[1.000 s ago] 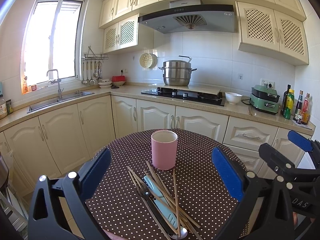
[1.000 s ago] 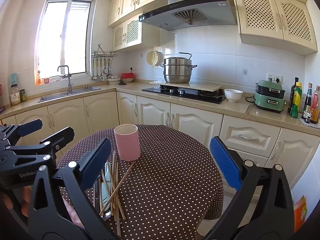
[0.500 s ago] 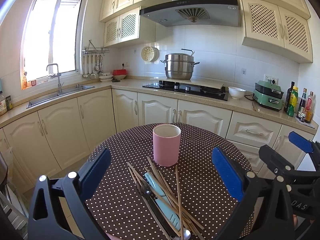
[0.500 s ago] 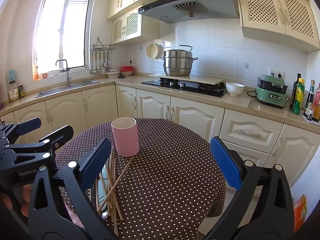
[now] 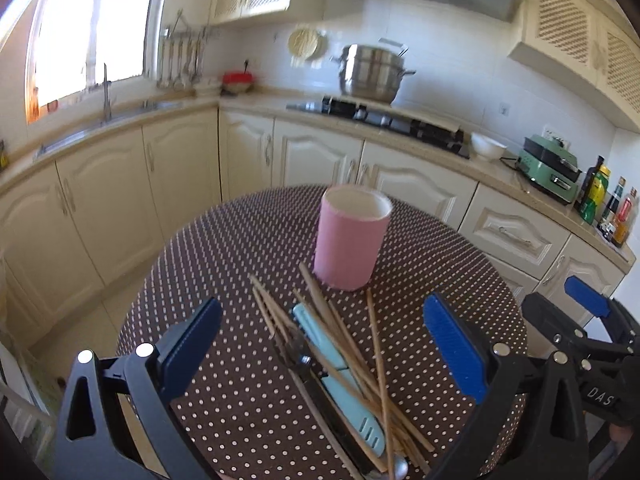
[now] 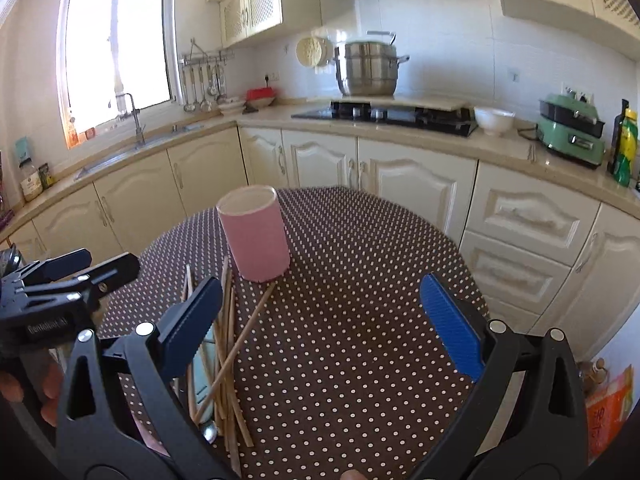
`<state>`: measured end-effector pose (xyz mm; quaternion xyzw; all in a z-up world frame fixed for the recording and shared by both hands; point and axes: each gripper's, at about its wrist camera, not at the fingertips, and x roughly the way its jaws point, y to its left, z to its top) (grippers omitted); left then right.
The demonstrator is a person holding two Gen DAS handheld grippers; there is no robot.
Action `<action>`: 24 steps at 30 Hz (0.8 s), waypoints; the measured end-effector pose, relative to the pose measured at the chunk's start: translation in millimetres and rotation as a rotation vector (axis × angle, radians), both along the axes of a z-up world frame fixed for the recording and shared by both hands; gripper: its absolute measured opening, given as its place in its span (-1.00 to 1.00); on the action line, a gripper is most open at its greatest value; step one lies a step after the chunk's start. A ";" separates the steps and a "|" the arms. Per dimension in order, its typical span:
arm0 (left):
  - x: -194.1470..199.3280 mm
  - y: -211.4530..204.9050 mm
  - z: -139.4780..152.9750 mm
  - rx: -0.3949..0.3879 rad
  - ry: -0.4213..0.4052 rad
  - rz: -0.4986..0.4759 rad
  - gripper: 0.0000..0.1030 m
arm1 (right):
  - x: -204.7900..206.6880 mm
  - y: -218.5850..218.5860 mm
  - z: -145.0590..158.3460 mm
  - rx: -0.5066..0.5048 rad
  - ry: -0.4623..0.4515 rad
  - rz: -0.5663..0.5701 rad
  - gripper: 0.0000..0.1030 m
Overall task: Organize utensils
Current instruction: 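Lower both tools to the chopstick pile and close the right tool on one chopstick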
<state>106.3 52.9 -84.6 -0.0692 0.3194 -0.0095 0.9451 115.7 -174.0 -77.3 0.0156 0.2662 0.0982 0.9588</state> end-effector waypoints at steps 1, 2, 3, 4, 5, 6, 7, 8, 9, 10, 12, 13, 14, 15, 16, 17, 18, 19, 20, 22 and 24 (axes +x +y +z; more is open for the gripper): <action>6.4 5.7 -8.0 -0.020 0.038 0.002 0.91 | 7.0 1.9 -6.2 -0.005 0.021 0.010 0.88; 11.3 8.8 -14.0 -0.031 0.064 0.002 0.91 | 12.8 4.3 -12.7 -0.008 0.043 0.018 0.88; 16.8 13.5 -22.9 -0.050 0.095 0.000 0.91 | 18.3 6.7 -18.7 -0.012 0.062 0.022 0.88; 21.6 17.6 -32.1 -0.070 0.126 -0.003 0.89 | 25.2 10.1 -26.3 -0.019 0.089 0.027 0.88; 25.3 21.4 -37.9 -0.087 0.149 -0.003 0.84 | 30.5 13.2 -32.9 -0.022 0.118 0.034 0.88; 29.8 26.7 -45.9 -0.115 0.175 -0.001 0.66 | 34.1 14.9 -37.0 -0.022 0.132 0.042 0.88; 34.8 31.9 -53.9 -0.145 0.204 0.002 0.51 | 38.5 18.4 -43.1 -0.023 0.154 0.059 0.87; 39.8 37.3 -62.4 -0.180 0.237 0.005 0.44 | 42.8 21.6 -48.1 -0.027 0.174 0.071 0.80; 42.9 40.0 -68.2 -0.198 0.256 0.010 0.34 | 46.1 24.3 -53.8 -0.028 0.193 0.083 0.76; 46.4 42.1 -74.1 -0.211 0.269 0.014 0.26 | 51.2 28.2 -59.7 -0.027 0.220 0.098 0.69; 51.8 43.6 -83.8 -0.210 0.297 0.018 0.17 | 59.5 35.1 -68.7 -0.023 0.263 0.124 0.58; 53.1 43.9 -87.0 -0.209 0.303 0.022 0.11 | 65.5 38.8 -73.8 -0.015 0.287 0.139 0.48; 54.5 44.4 -89.8 -0.209 0.306 0.024 0.09 | 70.2 41.5 -78.1 -0.008 0.305 0.149 0.34; 56.9 44.9 -92.6 -0.206 0.312 0.032 0.08 | 72.3 43.8 -80.9 -0.006 0.318 0.155 0.27; 58.5 45.9 -94.3 -0.205 0.316 0.042 0.08 | 76.7 47.4 -84.7 -0.005 0.338 0.161 0.14; 60.5 46.8 -94.4 -0.206 0.314 0.047 0.08 | 80.5 49.6 -87.0 0.001 0.349 0.166 0.05; 63.0 46.8 -94.1 -0.200 0.313 0.054 0.08 | 85.6 52.7 -90.3 0.009 0.369 0.176 0.02; 65.5 47.1 -93.8 -0.187 0.316 0.065 0.08 | 89.2 54.9 -91.8 0.014 0.381 0.182 -0.02; 67.9 47.6 -93.1 -0.179 0.316 0.076 0.08 | 93.5 58.0 -94.3 0.020 0.395 0.187 -0.08; 71.9 49.3 -91.5 -0.177 0.316 0.085 0.08 | 103.8 63.6 -99.3 0.034 0.432 0.200 -0.20; 74.8 49.2 -89.7 -0.165 0.311 0.097 0.08 | 112.1 69.0 -103.3 0.058 0.464 0.212 -0.32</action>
